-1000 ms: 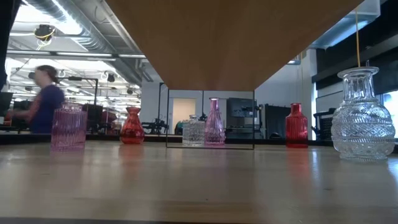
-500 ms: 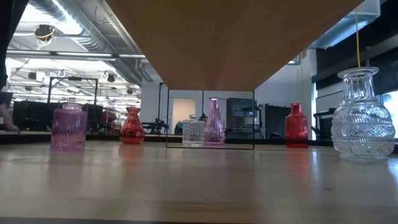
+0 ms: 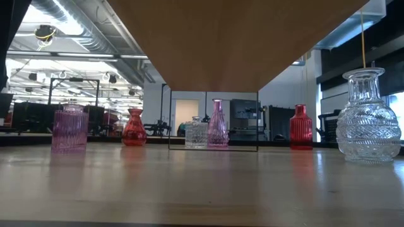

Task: Sort vases onto shelf
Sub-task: Put the transparent vase on the shelf aligned with the transparent vase on the top

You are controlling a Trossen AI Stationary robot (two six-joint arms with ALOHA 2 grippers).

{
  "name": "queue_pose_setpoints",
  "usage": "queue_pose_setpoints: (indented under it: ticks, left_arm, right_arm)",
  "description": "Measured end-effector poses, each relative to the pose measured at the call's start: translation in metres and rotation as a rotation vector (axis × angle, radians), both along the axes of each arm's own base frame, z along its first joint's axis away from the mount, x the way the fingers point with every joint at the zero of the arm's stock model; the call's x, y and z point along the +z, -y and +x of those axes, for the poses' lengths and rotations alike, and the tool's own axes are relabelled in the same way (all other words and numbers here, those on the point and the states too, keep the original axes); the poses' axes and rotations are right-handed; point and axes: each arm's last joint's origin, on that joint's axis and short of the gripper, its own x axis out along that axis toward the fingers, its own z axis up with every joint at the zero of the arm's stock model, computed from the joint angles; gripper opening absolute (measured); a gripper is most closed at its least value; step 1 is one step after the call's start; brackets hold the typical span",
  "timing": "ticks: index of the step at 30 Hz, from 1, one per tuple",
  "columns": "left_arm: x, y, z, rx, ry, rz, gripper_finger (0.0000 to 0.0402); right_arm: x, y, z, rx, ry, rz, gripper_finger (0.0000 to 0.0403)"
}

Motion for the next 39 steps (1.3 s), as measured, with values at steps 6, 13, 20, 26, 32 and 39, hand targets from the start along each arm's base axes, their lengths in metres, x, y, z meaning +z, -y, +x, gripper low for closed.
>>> queue_pose_setpoints:
  ticks: [6, 13, 20, 26, 32, 39]
  left_arm:
    - [0.001, 0.0, 0.003, -0.015, 0.042, -0.018, 0.0065]
    - [0.003, 0.0, 0.007, -0.024, 0.094, -0.038, 0.0068]
    - [0.004, 0.0, 0.01, -0.032, 0.13, -0.053, 0.0068]
    - [0.005, -0.002, 0.012, -0.031, 0.16, -0.053, 0.0069]
    - [0.007, -0.01, 0.014, -0.014, 0.202, -0.042, 0.0069]
    - [0.008, -0.017, 0.014, -0.005, 0.226, -0.073, 0.0069]
  right_arm:
    - [0.0, 0.0, 0.0, -0.001, 0.0, -0.002, 0.0106]
    - [0.0, 0.0, 0.0, -0.005, -0.002, -0.007, 0.0106]
    - [0.0, 0.001, 0.0, -0.014, -0.005, -0.018, 0.0106]
    - [0.0, 0.001, 0.0, -0.014, -0.005, -0.018, 0.0106]
    - [0.0, 0.001, 0.0, -0.014, -0.005, -0.018, 0.0106]
    - [0.0, 0.001, 0.0, -0.014, -0.005, -0.018, 0.0106]
